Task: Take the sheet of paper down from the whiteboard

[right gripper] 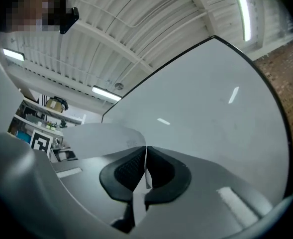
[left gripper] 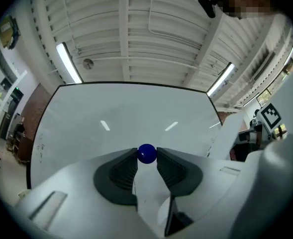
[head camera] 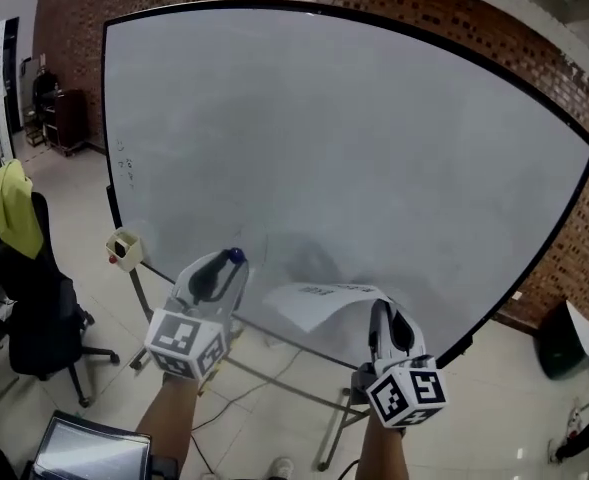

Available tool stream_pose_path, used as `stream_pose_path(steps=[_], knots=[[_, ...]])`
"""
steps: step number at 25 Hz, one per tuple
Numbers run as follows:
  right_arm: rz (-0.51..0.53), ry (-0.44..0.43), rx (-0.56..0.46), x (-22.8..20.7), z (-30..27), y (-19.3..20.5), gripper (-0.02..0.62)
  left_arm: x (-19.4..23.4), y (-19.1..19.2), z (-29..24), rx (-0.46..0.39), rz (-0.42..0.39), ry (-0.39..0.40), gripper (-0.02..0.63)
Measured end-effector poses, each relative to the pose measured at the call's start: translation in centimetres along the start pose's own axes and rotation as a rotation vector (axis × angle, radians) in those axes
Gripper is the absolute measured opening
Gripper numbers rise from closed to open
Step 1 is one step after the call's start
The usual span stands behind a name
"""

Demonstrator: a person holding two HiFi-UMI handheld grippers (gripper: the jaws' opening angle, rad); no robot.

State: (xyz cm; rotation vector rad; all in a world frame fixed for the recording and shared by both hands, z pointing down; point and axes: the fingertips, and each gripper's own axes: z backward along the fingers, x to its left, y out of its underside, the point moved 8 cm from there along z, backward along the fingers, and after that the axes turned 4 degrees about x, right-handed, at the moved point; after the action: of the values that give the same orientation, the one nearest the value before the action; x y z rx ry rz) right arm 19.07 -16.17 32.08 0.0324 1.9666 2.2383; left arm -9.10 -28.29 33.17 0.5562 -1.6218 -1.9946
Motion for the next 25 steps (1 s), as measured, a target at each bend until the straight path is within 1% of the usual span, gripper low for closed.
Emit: stream_pose_path(steps=[3,6,10,12,14,17,19,23,25], knots=[[-0.007,0.069,0.009,2.6,2.1,2.8,0.014,0.8,2.1,2.1,0.031,0.027,0.052,0.123],[0.022,0.122,0.029,5.6,4.2,5.2,0.014,0.5,4.3,4.4,0.041,0.054,0.104,0.123],[0.060,0.186,0.065,9.0,6.8,8.0,0.014,-0.4,7.0,7.7,0.060,0.085,0.132,0.123],[0.072,0.209,0.081,10.1,7.9,9.3,0.014,-1.1,8.1,8.8,0.084,0.096,0.149,0.123],[0.061,0.223,0.098,10.6,8.7,10.7,0.014,-1.9,9.3,9.6,0.110,0.086,0.164,0.123],[0.050,0.237,0.123,11.0,9.3,12.3,0.014,-2.9,10.1,10.3,0.124,0.049,0.189,0.123],[0.052,0.236,0.122,11.4,9.2,12.5,0.014,-3.3,10.1,10.5,0.130,0.031,0.200,0.123],[0.080,0.230,0.106,12.2,9.1,12.1,0.014,-3.6,9.9,10.9,0.124,0.042,0.192,0.123],[0.087,0.238,0.110,12.2,9.2,12.1,0.014,-3.8,9.9,11.1,0.135,0.028,0.191,0.123]])
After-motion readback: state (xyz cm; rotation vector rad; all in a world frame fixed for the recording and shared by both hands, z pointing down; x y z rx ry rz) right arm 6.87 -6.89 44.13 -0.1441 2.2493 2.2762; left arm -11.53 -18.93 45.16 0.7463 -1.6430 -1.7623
